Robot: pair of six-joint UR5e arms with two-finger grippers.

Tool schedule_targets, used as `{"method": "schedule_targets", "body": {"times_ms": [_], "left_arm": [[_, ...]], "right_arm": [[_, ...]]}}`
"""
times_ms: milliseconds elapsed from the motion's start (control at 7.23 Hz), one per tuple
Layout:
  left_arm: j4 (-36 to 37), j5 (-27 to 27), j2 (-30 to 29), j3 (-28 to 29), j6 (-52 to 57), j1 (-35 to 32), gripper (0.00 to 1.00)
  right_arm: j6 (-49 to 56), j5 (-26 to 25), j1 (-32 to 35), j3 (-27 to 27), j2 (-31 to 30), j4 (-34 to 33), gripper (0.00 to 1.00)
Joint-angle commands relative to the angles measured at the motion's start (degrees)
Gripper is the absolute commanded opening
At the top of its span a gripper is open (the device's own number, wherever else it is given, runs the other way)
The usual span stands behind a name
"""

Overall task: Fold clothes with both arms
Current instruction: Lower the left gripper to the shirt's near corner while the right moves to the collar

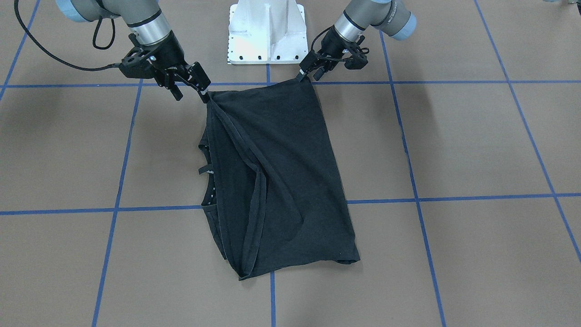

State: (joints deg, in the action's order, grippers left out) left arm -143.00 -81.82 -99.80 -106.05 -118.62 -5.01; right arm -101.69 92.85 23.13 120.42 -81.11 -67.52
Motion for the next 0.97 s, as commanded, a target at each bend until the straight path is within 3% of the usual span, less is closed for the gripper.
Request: {"method": "schedule_targets", "body": {"times_ms": [0, 138, 829], "left_arm": [[-0.08, -0.01, -0.22, 0.06, -0.03, 0.36, 0.58], [-0.08, -0.01, -0.13, -0.03, 0.05, 0.27, 0.49], [-0.08, -0.1, -0.04, -0.03, 2.15, -0.43, 0.54]], "right_arm": [[0.0, -0.04, -0.01, 0.08, 0.08, 0.02, 1.0], [0.0, 0.05, -0.01, 0.08, 0.08, 0.02, 1.0], [-0.09, -0.12, -0.1, 0.17, 0.43, 0.02, 1.0]]}}
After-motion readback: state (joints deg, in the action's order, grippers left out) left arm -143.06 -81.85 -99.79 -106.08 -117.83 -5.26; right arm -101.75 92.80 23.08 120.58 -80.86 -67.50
